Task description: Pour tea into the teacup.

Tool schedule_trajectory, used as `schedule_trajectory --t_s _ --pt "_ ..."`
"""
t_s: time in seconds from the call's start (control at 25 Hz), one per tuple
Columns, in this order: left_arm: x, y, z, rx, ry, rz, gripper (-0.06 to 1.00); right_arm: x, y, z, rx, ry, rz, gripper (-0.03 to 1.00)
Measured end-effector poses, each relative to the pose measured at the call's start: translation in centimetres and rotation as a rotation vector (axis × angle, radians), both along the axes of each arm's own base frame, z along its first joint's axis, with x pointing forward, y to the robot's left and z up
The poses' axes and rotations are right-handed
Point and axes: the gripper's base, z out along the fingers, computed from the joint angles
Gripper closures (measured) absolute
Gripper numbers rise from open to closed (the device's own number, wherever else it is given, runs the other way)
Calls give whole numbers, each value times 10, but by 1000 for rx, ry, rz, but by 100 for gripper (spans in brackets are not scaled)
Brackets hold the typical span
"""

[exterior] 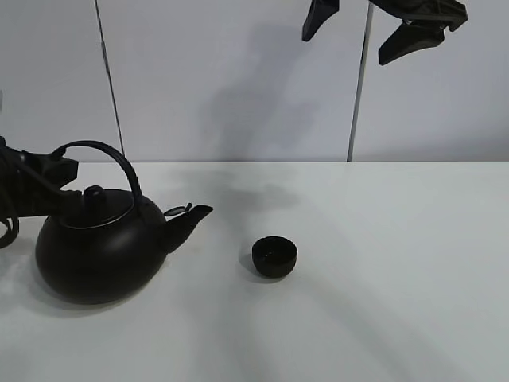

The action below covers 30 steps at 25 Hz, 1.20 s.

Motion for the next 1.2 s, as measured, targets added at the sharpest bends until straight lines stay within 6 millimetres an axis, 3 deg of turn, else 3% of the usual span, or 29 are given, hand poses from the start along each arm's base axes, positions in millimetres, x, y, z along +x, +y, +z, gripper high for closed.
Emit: schedule_trajectory --t_s 0.16,0.64,1.04,1.2 --pt "6 -6 12 18 24 -18 83 0 0 0 0 0 0 27" --pt "28 -55 39 96 7 -179 83 0 0 0 0 0 0 27" --pt "43 -64 50 152 36 -196 83 0 0 0 0 0 0 27" --pt "48 -67 44 158 50 -199 83 0 0 0 1 0 0 27"
